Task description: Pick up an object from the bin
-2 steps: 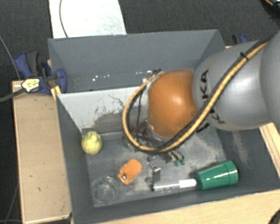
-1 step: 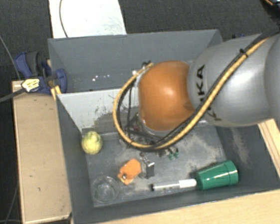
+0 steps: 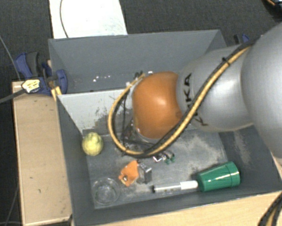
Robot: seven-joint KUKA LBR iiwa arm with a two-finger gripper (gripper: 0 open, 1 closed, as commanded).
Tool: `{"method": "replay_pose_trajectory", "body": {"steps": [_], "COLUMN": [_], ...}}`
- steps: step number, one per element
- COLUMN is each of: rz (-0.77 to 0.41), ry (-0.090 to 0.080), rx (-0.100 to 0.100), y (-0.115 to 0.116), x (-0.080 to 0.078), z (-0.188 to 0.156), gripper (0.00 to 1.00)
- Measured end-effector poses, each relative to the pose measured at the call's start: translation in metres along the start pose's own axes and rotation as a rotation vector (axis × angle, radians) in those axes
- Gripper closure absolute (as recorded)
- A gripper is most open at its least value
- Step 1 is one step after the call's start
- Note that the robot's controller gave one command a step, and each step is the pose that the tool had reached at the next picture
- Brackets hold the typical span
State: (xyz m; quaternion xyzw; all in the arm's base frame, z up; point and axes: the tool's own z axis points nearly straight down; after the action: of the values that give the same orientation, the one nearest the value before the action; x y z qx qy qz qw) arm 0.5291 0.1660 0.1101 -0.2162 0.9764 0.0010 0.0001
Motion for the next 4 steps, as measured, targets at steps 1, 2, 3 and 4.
{"method": "replay_pose_trajectory", "body": {"steps": [1, 2, 3, 4], "rz": [-0.087, -0.072, -0.070, -0.067], "ry": [-0.011, -0.002, -0.002, -0.007], "rx": [0.002, 0.000, -0.001, -0.001], "y": [-0.0176, -0.0192, -0.0192, -0.0192], "x": [-0.0011, 0.0054, 0.0054, 0.0051], "z": [0.0400, 0.0398, 0.0398, 0.0338], "gripper": [0.00, 1.00, 1.00, 1.00]}}
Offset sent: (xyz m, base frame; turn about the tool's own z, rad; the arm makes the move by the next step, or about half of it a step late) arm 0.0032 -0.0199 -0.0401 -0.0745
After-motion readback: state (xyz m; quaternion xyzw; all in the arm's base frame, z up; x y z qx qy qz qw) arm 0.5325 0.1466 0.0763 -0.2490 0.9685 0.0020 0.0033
